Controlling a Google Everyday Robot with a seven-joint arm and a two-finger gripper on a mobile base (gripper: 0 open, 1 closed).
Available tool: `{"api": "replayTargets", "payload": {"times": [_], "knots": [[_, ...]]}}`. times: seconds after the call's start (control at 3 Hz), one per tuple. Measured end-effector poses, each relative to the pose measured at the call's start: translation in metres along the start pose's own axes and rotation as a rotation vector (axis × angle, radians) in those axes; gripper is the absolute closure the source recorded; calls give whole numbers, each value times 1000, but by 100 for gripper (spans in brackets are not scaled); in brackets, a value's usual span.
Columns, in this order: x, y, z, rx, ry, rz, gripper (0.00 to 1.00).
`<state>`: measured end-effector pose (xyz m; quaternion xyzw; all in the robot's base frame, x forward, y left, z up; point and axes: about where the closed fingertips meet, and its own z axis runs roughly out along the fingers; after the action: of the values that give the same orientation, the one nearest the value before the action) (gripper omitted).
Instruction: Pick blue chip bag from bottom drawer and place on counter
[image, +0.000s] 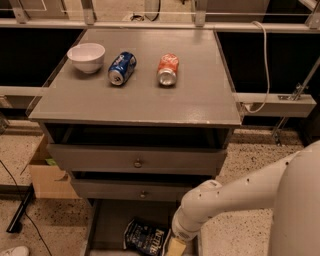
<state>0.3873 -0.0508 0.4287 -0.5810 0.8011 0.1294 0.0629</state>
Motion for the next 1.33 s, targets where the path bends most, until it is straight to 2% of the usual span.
{"api": "replayTargets", "payload": {"times": [0.33,1.0,1.33], "knots": [[0,0,0,0,0,0,0],[-15,-3,55,-44,-59,22,0],[-15,-3,55,-44,-59,22,0]]}}
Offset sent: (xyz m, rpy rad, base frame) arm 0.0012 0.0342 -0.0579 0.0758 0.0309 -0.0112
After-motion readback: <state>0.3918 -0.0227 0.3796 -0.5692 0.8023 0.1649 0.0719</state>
